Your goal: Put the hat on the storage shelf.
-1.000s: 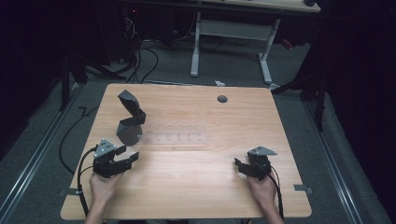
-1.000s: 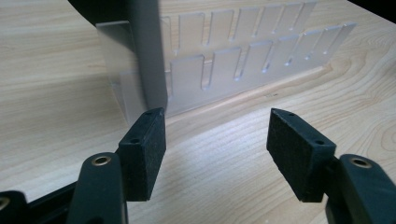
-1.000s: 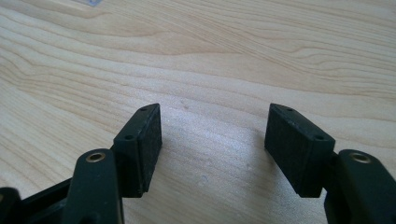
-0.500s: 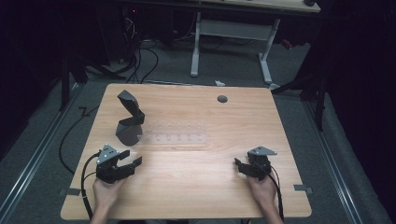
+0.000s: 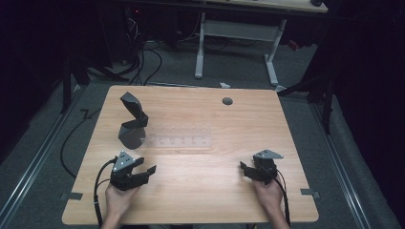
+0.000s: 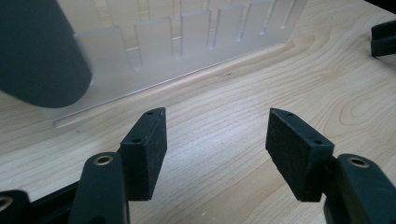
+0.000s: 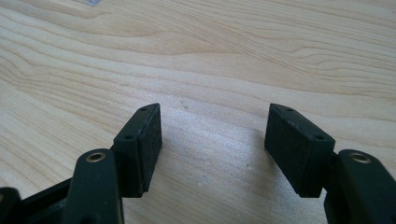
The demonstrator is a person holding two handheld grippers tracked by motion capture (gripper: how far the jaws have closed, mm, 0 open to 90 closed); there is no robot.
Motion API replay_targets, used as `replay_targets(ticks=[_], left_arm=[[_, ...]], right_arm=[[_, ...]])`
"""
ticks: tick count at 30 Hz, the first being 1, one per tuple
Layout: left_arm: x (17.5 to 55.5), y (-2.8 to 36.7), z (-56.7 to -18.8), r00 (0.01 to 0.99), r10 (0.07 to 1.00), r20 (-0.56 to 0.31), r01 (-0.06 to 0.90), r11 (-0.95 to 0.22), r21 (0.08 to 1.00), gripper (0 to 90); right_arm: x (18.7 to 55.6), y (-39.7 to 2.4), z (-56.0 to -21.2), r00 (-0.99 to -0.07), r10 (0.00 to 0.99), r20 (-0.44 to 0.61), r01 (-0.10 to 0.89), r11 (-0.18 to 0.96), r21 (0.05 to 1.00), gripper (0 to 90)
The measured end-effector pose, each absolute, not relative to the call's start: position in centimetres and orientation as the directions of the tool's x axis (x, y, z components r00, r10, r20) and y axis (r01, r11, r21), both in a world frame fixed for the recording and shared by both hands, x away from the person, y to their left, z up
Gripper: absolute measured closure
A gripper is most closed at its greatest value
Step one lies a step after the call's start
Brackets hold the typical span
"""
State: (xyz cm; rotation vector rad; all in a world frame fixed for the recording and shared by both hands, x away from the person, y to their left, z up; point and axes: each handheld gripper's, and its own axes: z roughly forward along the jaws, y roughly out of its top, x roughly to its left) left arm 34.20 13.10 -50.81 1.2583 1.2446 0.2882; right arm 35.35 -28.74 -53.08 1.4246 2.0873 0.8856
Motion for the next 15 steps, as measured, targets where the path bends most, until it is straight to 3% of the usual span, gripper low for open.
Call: replay_targets(ticks=[15], left_arm=[[35.0, 10.7, -52.9, 0.396, 0.764, -0.510, 0.499, 0.287, 0.818, 39.7]], right_arm=[[35.3, -28.7, -53.1, -0.357, 0.934, -0.016, 0.638, 0.256, 0.726, 36.9]])
